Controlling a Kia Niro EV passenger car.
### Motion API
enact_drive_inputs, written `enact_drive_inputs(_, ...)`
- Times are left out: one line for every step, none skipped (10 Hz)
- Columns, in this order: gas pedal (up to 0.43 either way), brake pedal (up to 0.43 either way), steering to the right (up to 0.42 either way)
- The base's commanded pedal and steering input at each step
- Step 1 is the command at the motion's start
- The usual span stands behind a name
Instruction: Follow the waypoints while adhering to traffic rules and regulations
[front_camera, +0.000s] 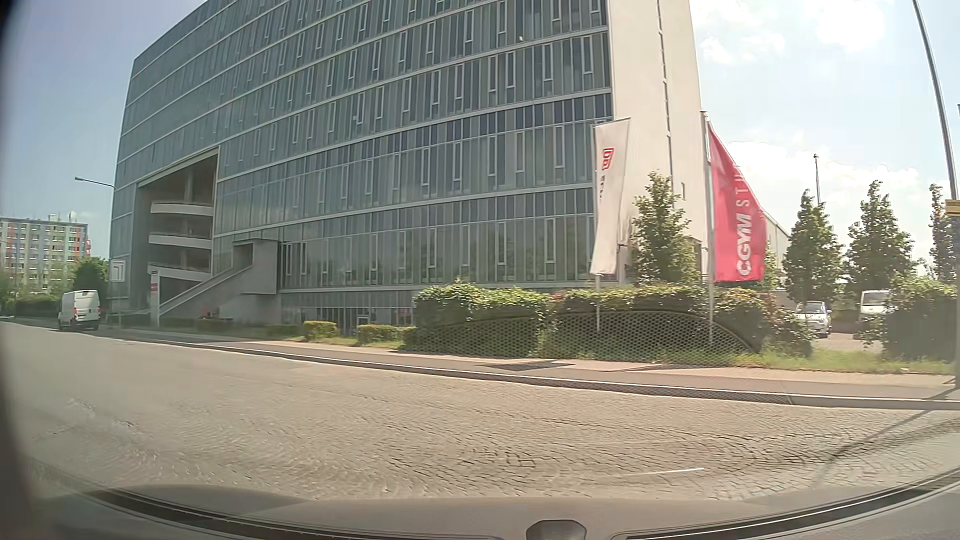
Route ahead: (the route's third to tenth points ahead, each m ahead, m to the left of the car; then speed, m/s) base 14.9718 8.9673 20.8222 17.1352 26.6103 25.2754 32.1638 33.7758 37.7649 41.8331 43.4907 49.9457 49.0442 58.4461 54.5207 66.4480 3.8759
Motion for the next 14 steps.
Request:
enact_drive_inputs(0.299,0.024,-0.485)
enact_drive_inputs(0.299,0.024,-0.459)
enact_drive_inputs(0.299,0.024,-0.436)
enact_drive_inputs(0.287,0.024,-0.41)
enact_drive_inputs(0.287,0.024,-0.387)
enact_drive_inputs(0.287,0.024,-0.384)
enact_drive_inputs(0.287,0.024,-0.377)
enact_drive_inputs(0.28,0.03,-0.37)
enact_drive_inputs(0.228,0.024,-0.366)
enact_drive_inputs(0.228,0.024,-0.36)
enact_drive_inputs(0.228,0.024,-0.352)
enact_drive_inputs(0.228,0.024,-0.345)
enact_drive_inputs(0.24,0.018,-0.33)
enact_drive_inputs(0.24,0.024,-0.311)
